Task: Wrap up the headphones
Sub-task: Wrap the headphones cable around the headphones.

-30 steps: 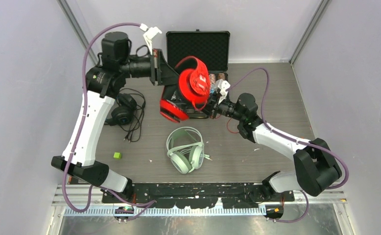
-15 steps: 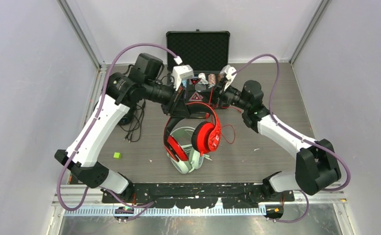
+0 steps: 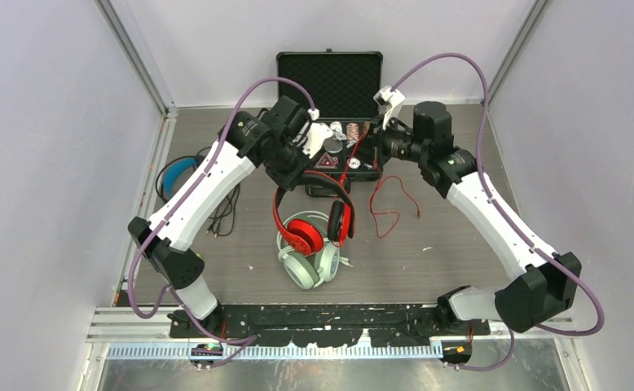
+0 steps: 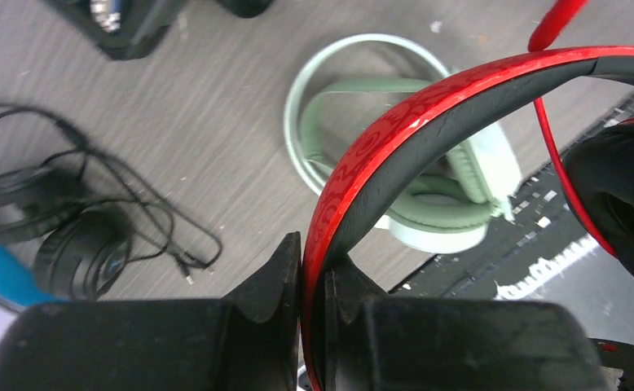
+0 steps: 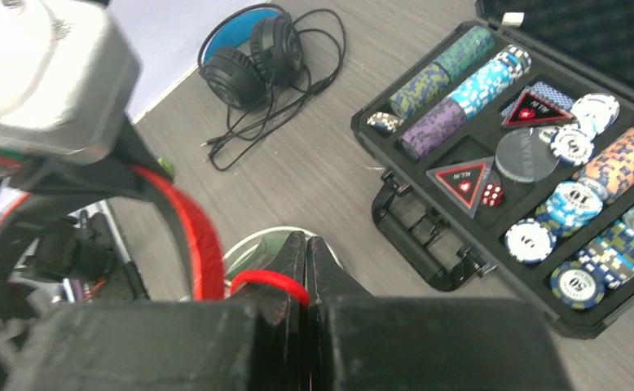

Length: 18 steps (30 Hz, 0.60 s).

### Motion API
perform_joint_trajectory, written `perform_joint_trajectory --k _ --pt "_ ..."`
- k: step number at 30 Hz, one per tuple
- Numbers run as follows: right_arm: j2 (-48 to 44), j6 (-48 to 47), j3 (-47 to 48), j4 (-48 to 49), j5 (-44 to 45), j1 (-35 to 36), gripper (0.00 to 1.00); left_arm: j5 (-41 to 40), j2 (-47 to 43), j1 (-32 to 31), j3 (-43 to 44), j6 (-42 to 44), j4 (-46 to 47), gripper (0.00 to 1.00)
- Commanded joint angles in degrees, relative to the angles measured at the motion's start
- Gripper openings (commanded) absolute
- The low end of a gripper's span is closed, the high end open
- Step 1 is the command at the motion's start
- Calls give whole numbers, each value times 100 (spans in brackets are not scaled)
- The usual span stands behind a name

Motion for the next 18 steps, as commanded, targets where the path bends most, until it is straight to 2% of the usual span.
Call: perform_joint_trajectory --k 1,10,18 --pt "23 370 805 -1266 -32 -30 0 -1224 124 -36 476 -261 -384 0" --pt "396 1279 1306 -1711 -644 260 0 -2227 453 -32 584 -573 -379 0" --pt "614 2293 1368 -1397 -1001 702 1 -2961 701 -23 849 -1174 -338 0"
